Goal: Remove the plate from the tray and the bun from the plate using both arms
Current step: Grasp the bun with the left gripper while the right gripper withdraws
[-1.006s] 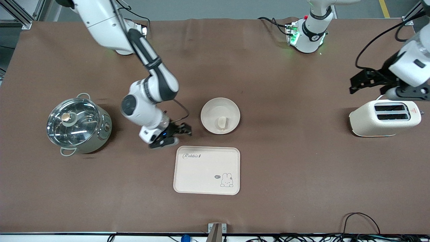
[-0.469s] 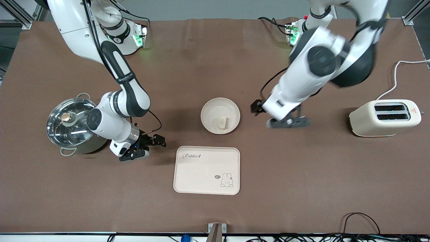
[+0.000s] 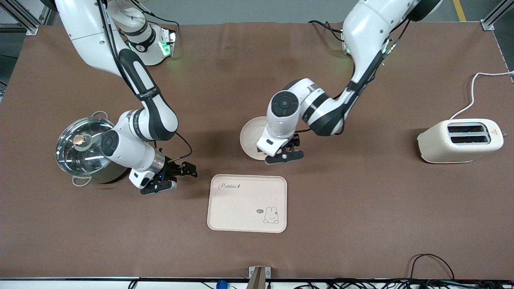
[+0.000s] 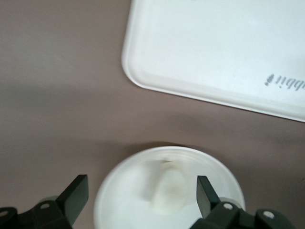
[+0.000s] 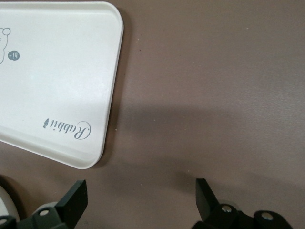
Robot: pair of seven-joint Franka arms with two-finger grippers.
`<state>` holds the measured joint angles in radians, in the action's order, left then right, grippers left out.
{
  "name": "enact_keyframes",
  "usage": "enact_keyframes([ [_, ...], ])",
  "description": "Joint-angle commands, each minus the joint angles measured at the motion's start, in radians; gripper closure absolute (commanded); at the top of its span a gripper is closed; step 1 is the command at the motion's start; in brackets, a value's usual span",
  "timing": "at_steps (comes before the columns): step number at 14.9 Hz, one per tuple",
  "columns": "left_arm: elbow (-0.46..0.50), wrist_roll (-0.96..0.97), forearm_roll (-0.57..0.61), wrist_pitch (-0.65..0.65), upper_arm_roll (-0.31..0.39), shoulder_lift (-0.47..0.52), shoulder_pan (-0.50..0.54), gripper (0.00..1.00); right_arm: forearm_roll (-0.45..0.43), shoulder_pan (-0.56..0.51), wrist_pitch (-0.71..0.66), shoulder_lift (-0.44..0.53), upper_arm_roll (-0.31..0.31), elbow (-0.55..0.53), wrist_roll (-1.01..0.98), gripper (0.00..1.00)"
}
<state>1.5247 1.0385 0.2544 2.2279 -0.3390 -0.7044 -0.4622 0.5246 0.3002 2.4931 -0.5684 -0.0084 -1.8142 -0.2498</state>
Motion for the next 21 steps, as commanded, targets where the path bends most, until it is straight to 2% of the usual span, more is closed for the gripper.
enact_keyframes([
  [1, -0.028, 0.072, 0.022, 0.058, 0.006, -0.052, -0.036, 0.0, -0.017, -0.033, -0.017, -0.004, 0.016, 0.016, -0.019, 0.0],
  [5, 0.008, 0.132, 0.051, 0.09, 0.009, -0.063, -0.059, 0.0, -0.018, -0.041, -0.017, -0.004, 0.016, 0.021, -0.031, 0.0],
  [6, 0.031, 0.149, 0.06, 0.12, 0.011, -0.063, -0.061, 0.02, -0.02, -0.041, -0.017, -0.004, 0.016, 0.026, -0.031, 0.0],
  [7, 0.054, 0.169, 0.081, 0.145, 0.011, -0.061, -0.061, 0.09, -0.023, -0.041, -0.017, -0.004, 0.016, 0.029, -0.031, 0.0],
  [8, 0.07, 0.179, 0.101, 0.156, 0.009, -0.061, -0.059, 0.32, -0.023, -0.041, -0.019, -0.004, 0.016, 0.029, -0.031, 0.0],
  [9, 0.075, 0.186, 0.101, 0.153, 0.008, -0.061, -0.059, 0.61, -0.023, -0.042, -0.017, -0.004, 0.016, 0.029, -0.031, 0.0],
  [11, 0.094, 0.215, 0.103, 0.154, 0.008, -0.061, -0.059, 0.8, -0.025, -0.044, -0.019, -0.004, 0.016, 0.029, -0.034, 0.0],
  [13, 0.094, 0.219, 0.103, 0.154, 0.008, -0.059, -0.059, 0.92, -0.026, -0.044, -0.017, -0.004, 0.015, 0.029, -0.034, 0.0],
  [17, 0.086, 0.222, 0.092, 0.122, 0.003, -0.027, -0.041, 1.0, -0.028, -0.055, -0.019, -0.011, 0.016, 0.03, -0.066, 0.0],
  [19, 0.049, 0.209, 0.089, -0.017, 0.005, 0.023, -0.032, 1.0, -0.029, -0.056, -0.017, -0.011, 0.016, 0.03, -0.068, 0.0],
  [21, 0.025, 0.085, 0.085, -0.146, -0.003, 0.077, 0.051, 1.0, -0.029, -0.056, -0.019, -0.011, 0.016, 0.03, -0.068, 0.0],
])
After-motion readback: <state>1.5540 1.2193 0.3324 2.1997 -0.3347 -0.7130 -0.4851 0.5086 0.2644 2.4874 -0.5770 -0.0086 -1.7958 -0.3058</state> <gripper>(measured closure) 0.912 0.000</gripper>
